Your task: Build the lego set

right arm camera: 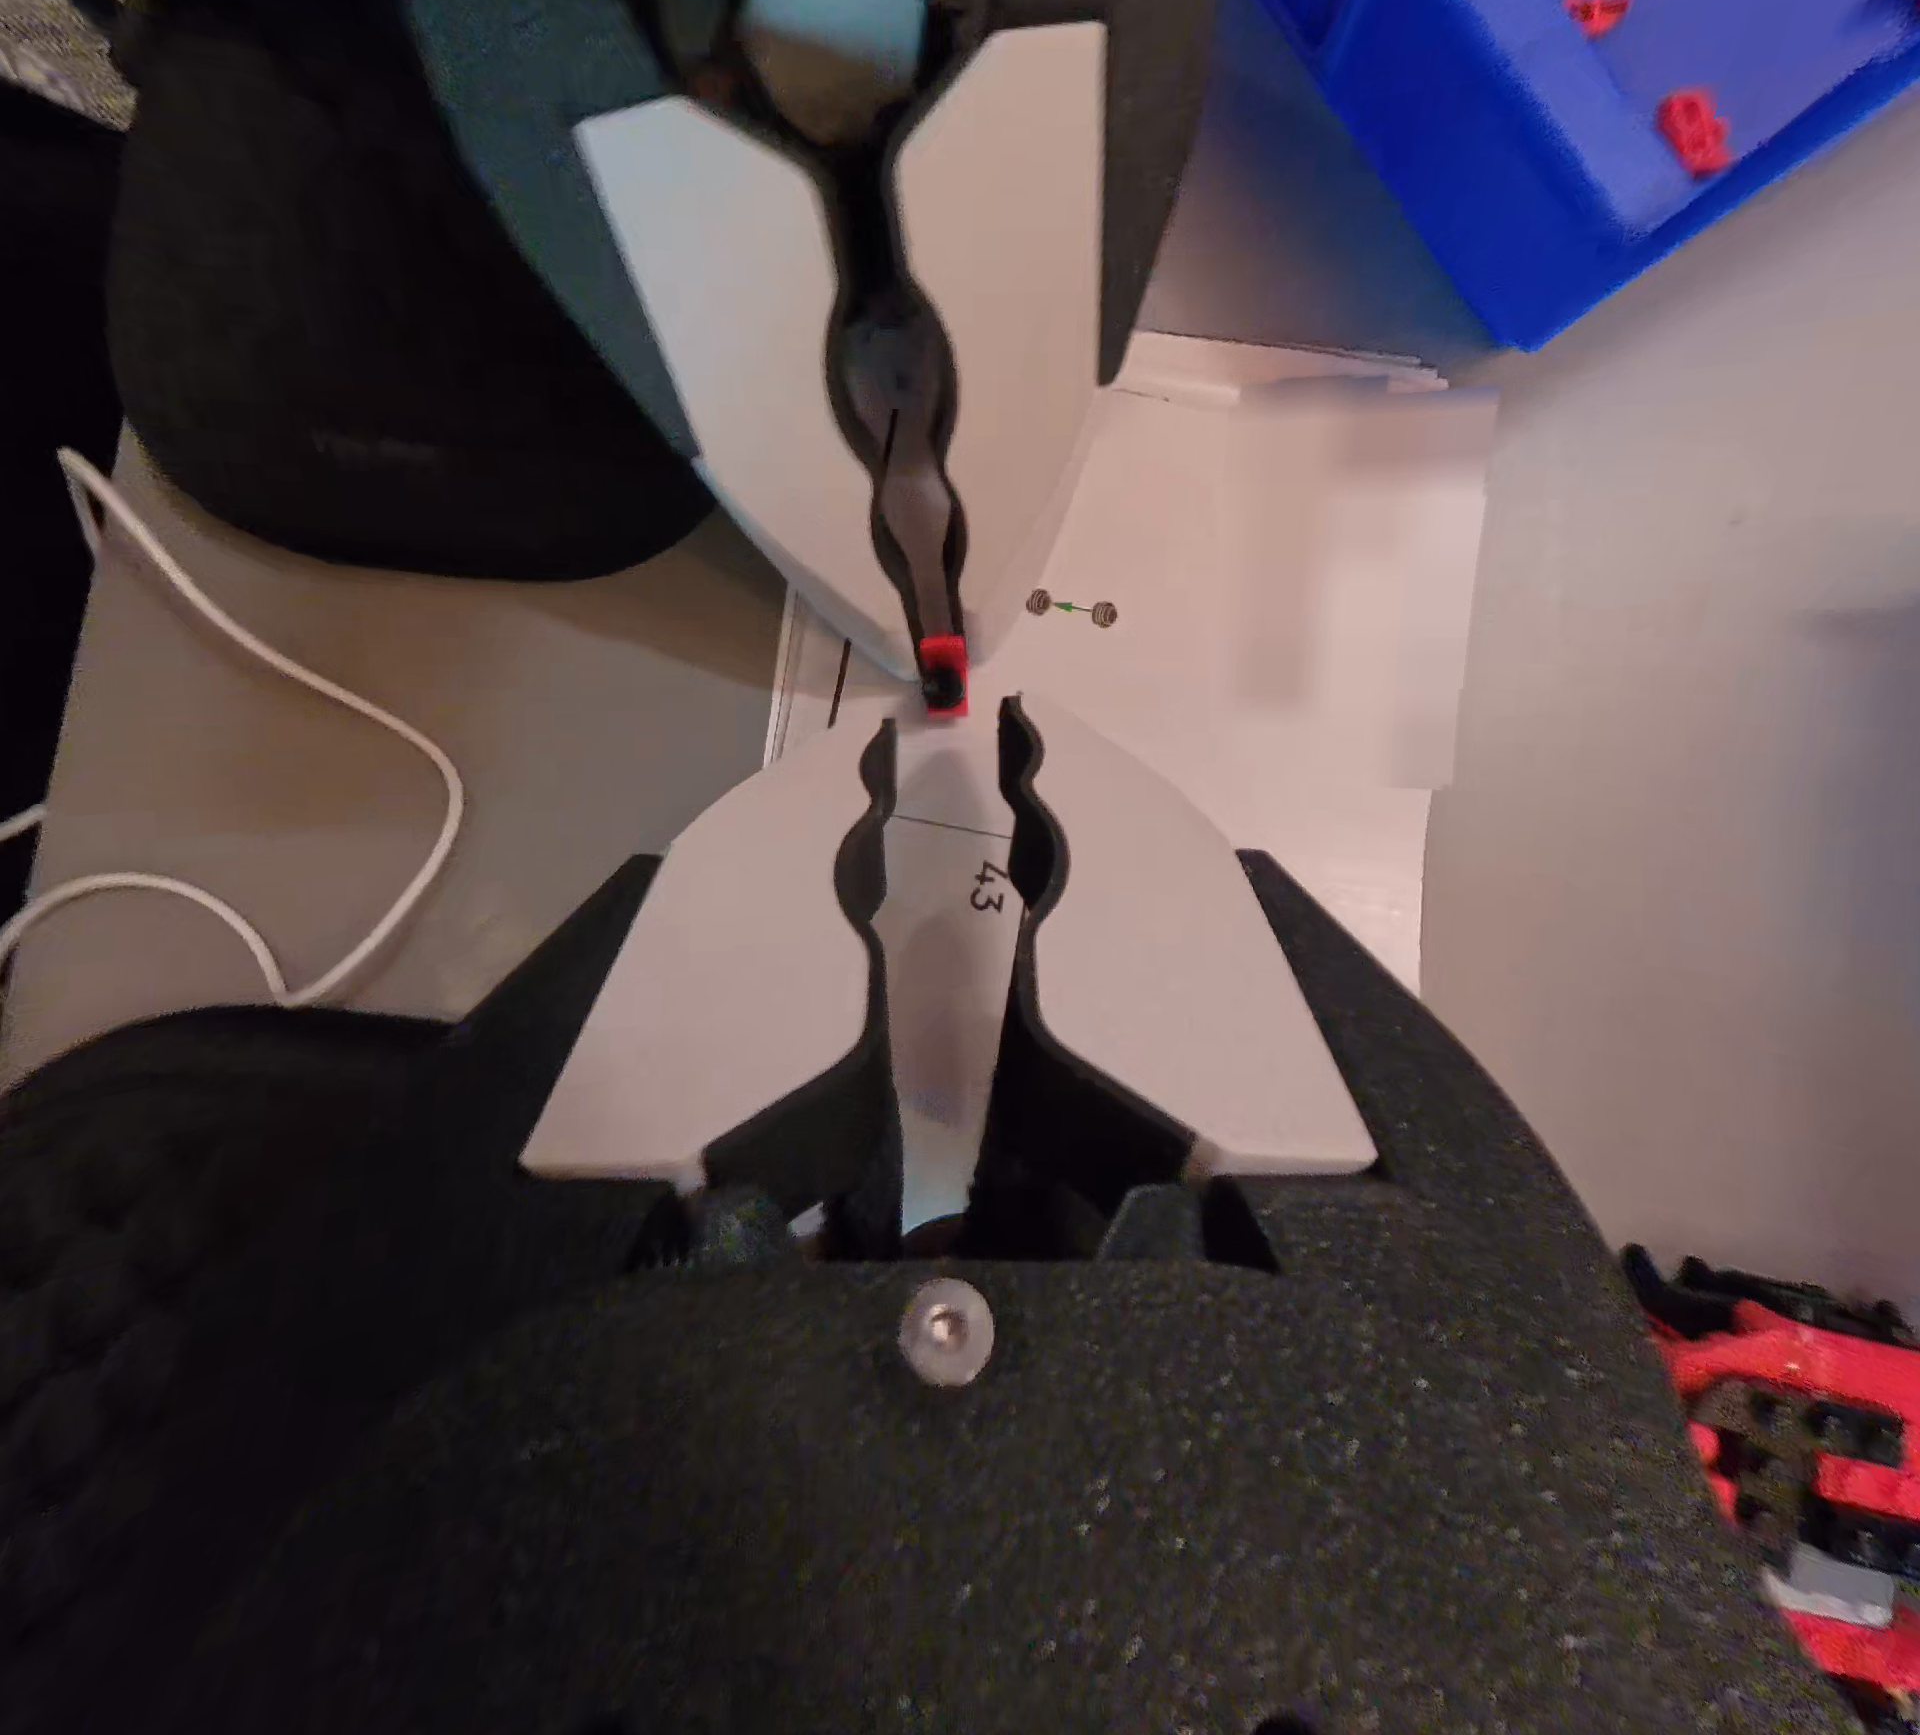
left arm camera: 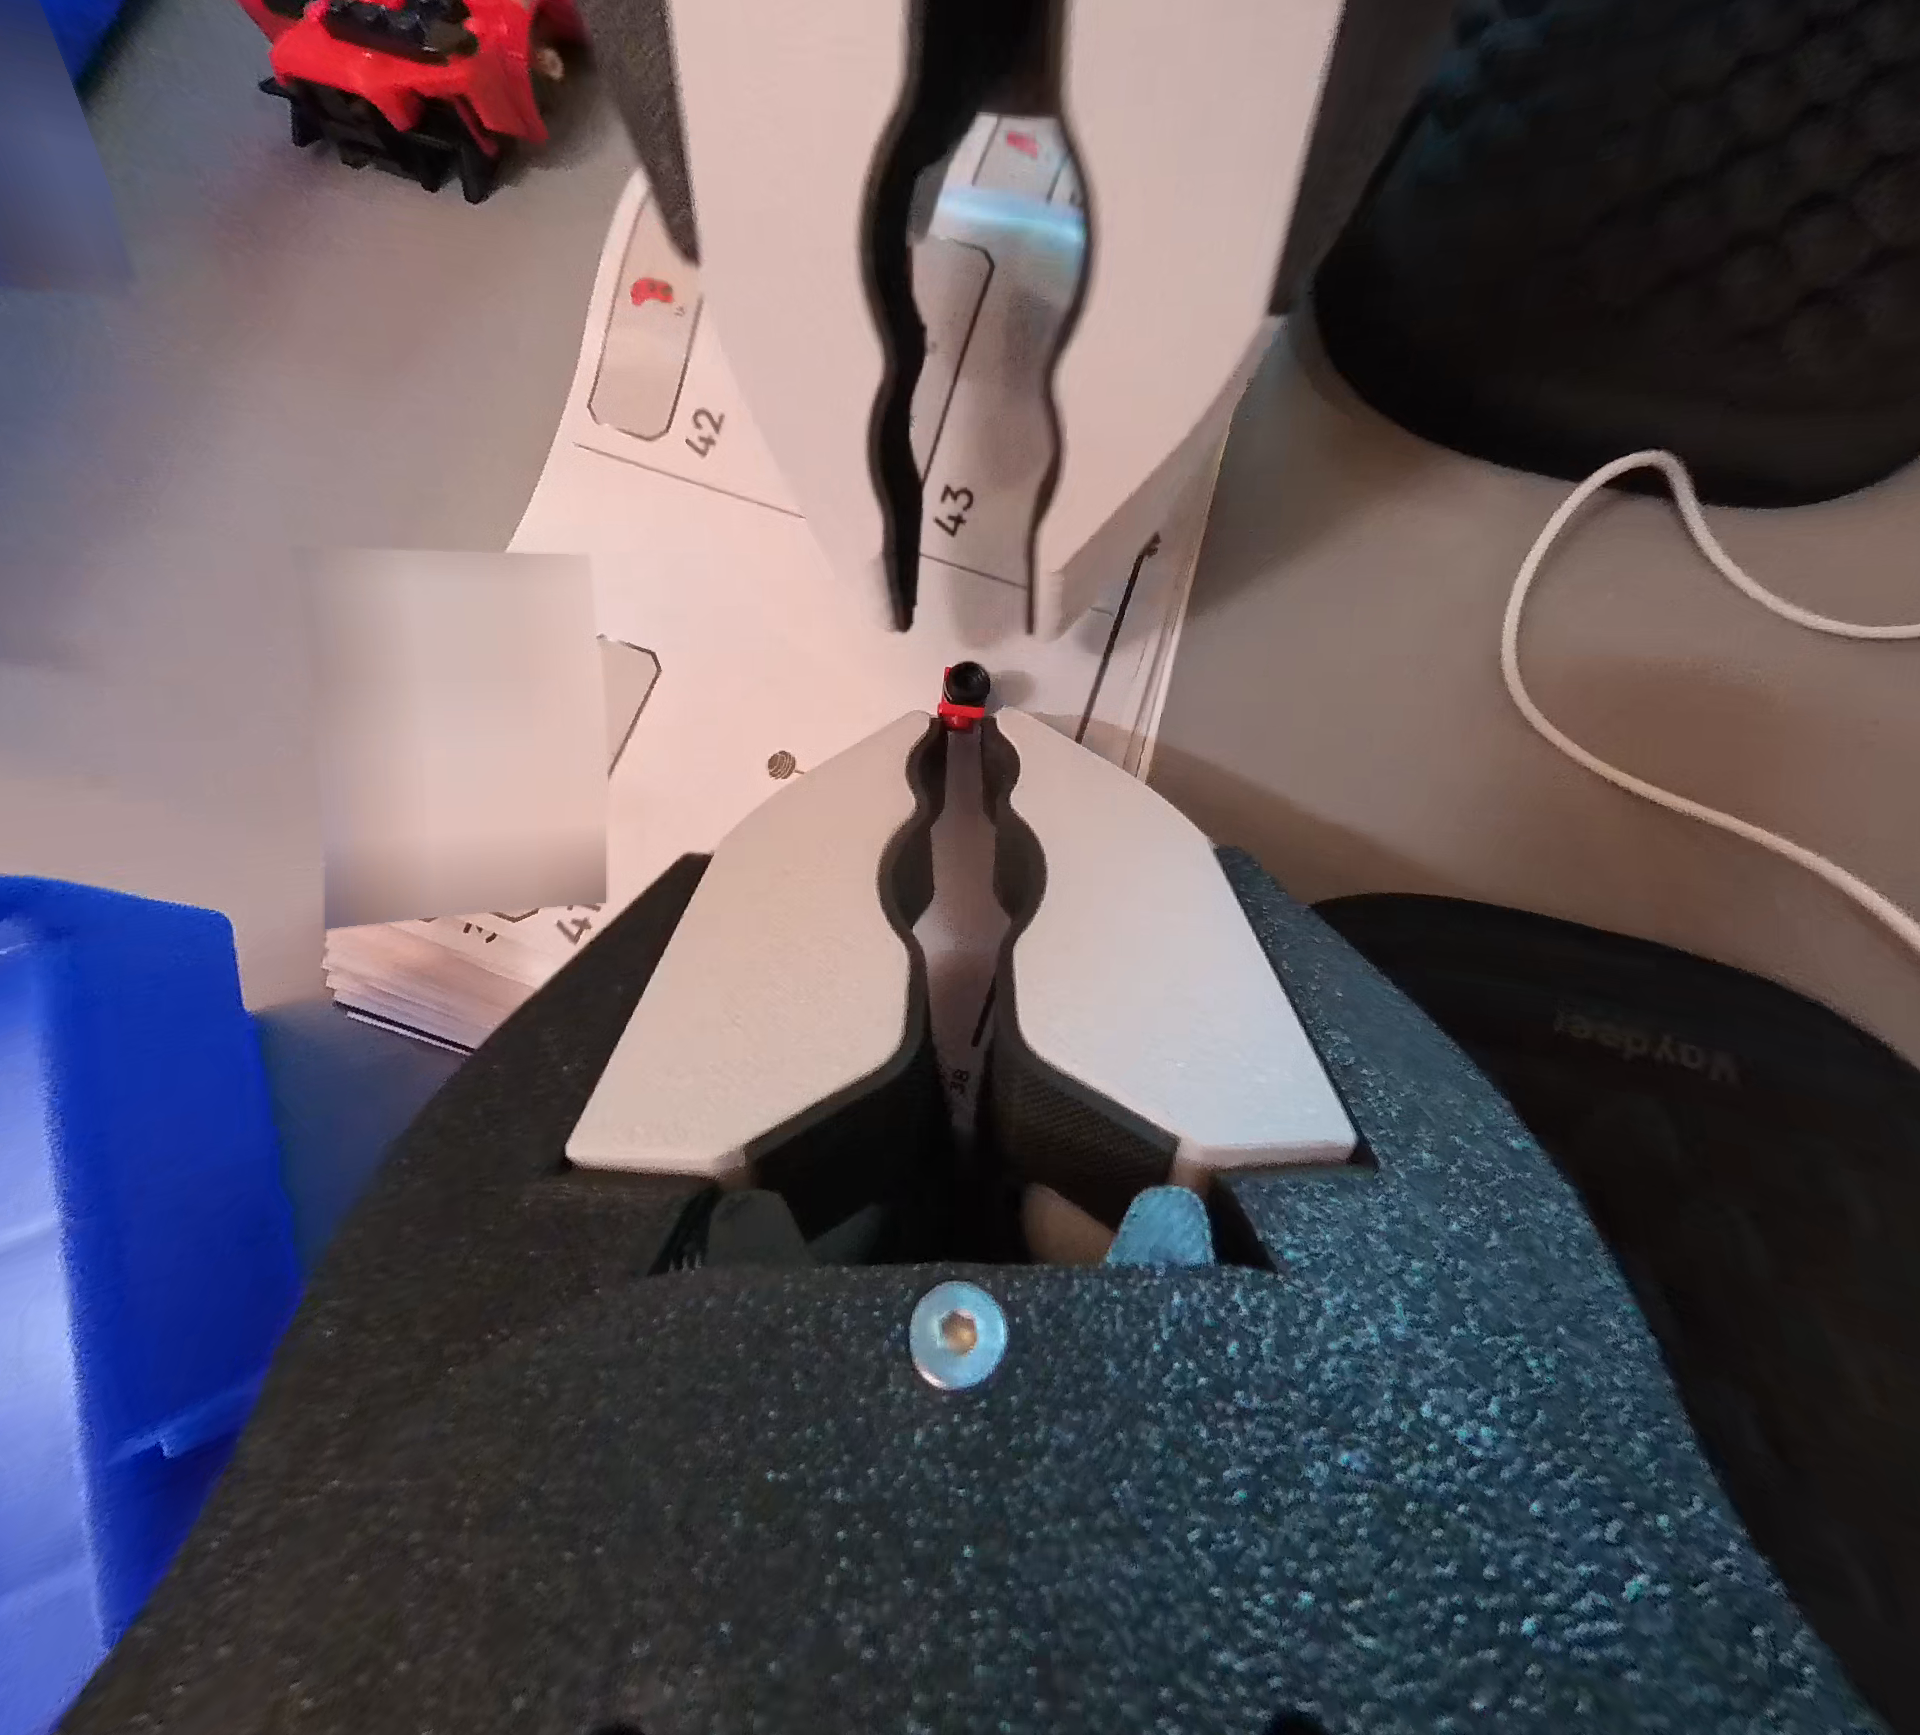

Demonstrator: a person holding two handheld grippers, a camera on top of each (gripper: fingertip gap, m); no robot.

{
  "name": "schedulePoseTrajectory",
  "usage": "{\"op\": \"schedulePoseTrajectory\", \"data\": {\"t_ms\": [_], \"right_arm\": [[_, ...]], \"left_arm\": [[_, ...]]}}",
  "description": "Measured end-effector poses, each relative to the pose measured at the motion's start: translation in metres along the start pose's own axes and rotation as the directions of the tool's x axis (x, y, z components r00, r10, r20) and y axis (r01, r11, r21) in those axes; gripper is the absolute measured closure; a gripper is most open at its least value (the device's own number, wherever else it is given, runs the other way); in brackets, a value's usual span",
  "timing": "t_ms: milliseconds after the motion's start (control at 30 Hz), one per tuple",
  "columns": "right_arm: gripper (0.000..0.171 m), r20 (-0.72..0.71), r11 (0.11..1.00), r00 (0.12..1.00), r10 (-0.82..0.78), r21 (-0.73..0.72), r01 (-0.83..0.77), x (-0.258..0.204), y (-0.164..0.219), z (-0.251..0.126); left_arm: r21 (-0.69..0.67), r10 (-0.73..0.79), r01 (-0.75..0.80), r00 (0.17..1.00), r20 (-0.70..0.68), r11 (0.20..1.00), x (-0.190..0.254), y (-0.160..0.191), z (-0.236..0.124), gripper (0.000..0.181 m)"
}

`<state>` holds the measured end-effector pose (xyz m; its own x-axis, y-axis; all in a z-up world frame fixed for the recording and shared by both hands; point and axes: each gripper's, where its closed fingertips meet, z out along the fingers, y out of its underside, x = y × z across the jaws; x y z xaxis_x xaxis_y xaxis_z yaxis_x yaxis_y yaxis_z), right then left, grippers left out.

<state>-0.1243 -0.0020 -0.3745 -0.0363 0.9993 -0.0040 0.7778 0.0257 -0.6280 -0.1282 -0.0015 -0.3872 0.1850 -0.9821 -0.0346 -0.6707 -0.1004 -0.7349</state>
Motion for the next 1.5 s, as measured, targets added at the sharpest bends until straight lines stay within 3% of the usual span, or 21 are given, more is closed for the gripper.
{"op": "schedulePoseTrajectory", "data": {"t_ms": [133, 200, 333, 467, 567, 800, 1033, 1200, 1400, 1500], "right_arm": [[0.142, -0.067, 0.978, 0.99, -0.125, 0.161, 0.134, -0.004, -0.012, -0.026], [0.137, -0.107, 0.936, 0.981, -0.163, 0.297, 0.188, -0.006, -0.026, -0.048], [0.137, -0.162, 0.825, 0.947, -0.277, 0.466, 0.32, -0.017, -0.058, -0.086], [0.136, -0.177, 0.757, 0.893, -0.413, 0.478, 0.445, -0.031, -0.082, -0.097], [0.139, -0.155, 0.736, 0.859, -0.488, 0.456, 0.5, -0.043, -0.088, -0.096], [0.158, -0.183, 0.698, 0.811, -0.556, 0.427, 0.575, -0.055, -0.09, -0.095], [0.157, -0.186, 0.704, 0.808, -0.56, 0.408, 0.582, -0.055, -0.084, -0.092], [0.158, -0.115, 0.754, 0.847, -0.519, 0.406, 0.517, -0.056, -0.075, -0.087], [0.159, -0.102, 0.768, 0.893, -0.438, 0.474, 0.43, -0.058, -0.07, -0.085], [0.159, -0.098, 0.71, 0.941, -0.324, 0.632, 0.31, -0.054, -0.076, -0.102]], "left_arm": [[0.174, -0.142, 0.158, 0.985, -0.099, 0.972, -0.004, -0.02, -0.018, 0.176], [0.279, -0.223, 0.282, 0.948, -0.226, 0.918, -0.002, -0.038, -0.033, 0.176], [0.333, -0.276, 0.551, 0.748, -0.604, 0.765, 0.018, -0.079, -0.074, 0.176], [0.266, -0.255, 0.632, 0.61, -0.751, 0.728, 0.035, -0.095, -0.091, 0.176], [0.243, -0.242, 0.647, 0.566, -0.788, 0.723, 0.043, -0.101, -0.096, 0.176], [0.216, -0.238, 0.633, 0.553, -0.799, 0.744, 0.053, -0.104, -0.097, 0.176], [0.172, -0.254, 0.615, 0.542, -0.801, 0.769, 0.056, -0.103, -0.093, 0.176], [0.141, -0.273, 0.54, 0.613, -0.741, 0.829, 0.057, -0.098, -0.085, 0.176], [0.056, -0.295, 0.47, 0.637, -0.712, 0.881, 0.06, -0.096, -0.081, 0.176], [0.182, -0.191, 0.427, 0.693, -0.695, 0.886, 0.055, -0.111, -0.089, 0.175]]}}
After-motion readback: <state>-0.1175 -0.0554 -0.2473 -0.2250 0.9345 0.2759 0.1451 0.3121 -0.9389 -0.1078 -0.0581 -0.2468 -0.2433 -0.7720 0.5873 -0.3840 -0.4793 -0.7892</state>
